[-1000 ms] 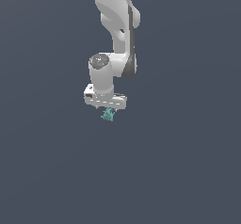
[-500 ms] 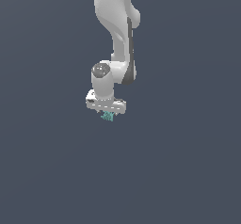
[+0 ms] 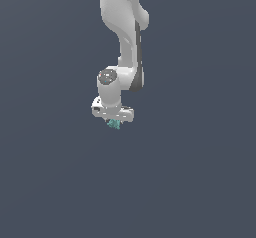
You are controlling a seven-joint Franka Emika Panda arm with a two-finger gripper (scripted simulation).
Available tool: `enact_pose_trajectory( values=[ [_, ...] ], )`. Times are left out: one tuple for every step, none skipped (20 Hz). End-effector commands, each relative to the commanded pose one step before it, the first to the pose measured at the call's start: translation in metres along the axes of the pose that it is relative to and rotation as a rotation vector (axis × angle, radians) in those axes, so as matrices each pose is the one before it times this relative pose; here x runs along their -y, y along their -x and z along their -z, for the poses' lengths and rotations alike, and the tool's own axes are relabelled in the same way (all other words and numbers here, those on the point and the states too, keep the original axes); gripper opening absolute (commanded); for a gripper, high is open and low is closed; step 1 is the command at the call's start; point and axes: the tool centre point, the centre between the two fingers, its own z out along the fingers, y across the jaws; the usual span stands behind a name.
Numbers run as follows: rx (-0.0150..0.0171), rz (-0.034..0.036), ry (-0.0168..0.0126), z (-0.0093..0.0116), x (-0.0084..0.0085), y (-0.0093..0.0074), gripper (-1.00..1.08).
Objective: Pick up the object and move it to a goal position.
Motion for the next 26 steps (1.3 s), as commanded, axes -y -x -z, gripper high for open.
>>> enact_pose_trajectory(
  values=[
    [0.00148, -0.00026, 0.00030, -0.00115, -0.00024, 0.00040, -1.00],
    [0.00000, 0.00000, 0.00000, 0.00000, 0.00000, 0.00000, -1.00],
    [0.00000, 0.00000, 0.00000, 0.00000, 0.00000, 0.00000, -1.00],
    [0.00000, 0.00000, 0.00000, 0.00000, 0.00000, 0.00000, -1.00],
    [-0.00177, -0.00044, -0.00015, 0.00099, -0.00024, -0.00058, -1.00],
    [0.00000, 0.00000, 0.00000, 0.00021, 0.00009, 0.00009, -1.00],
    [0.00000, 0.00000, 0.00000, 0.00062, 0.00027, 0.00027, -1.00],
    [0.00000, 0.00000, 0.00000, 0.00103, 0.00045, 0.00045, -1.00],
    [0.00000, 0.00000, 0.00000, 0.00145, 0.00064, 0.00063, -1.00],
    [0.00000, 0.00000, 0.00000, 0.00186, 0.00082, 0.00081, -1.00],
    [0.00000, 0.00000, 0.00000, 0.00228, 0.00100, 0.00099, -1.00],
    [0.00000, 0.00000, 0.00000, 0.00269, 0.00118, 0.00117, -1.00],
    [0.00000, 0.00000, 0.00000, 0.00311, 0.00136, 0.00135, -1.00],
    [0.00000, 0.00000, 0.00000, 0.00352, 0.00154, 0.00152, -1.00],
    [0.00000, 0.00000, 0.00000, 0.00394, 0.00172, 0.00170, -1.00],
    [0.00000, 0.00000, 0.00000, 0.00436, 0.00190, 0.00188, -1.00],
    [0.00000, 0.00000, 0.00000, 0.00478, 0.00208, 0.00205, -1.00],
    [0.00000, 0.00000, 0.00000, 0.00521, 0.00227, 0.00223, -1.00],
    [0.00000, 0.00000, 0.00000, 0.00563, 0.00245, 0.00240, -1.00],
    [0.00000, 0.00000, 0.00000, 0.00606, 0.00263, 0.00258, -1.00],
    [0.00046, -0.00003, -0.00015, 0.00626, 0.00278, 0.00271, -1.00],
    [0.00000, 0.00000, 0.00000, 0.00694, 0.00299, 0.00293, -1.00],
    [0.00000, 0.00000, 0.00000, 0.00739, 0.00317, 0.00310, -1.00],
    [0.00000, 0.00000, 0.00000, 0.00784, 0.00335, 0.00327, -1.00],
    [0.00010, 0.00003, 0.00048, 0.00811, 0.00356, 0.00339, -1.00],
    [0.00000, 0.00000, 0.00000, 0.00827, 0.00351, 0.00341, -1.00]
  ],
)
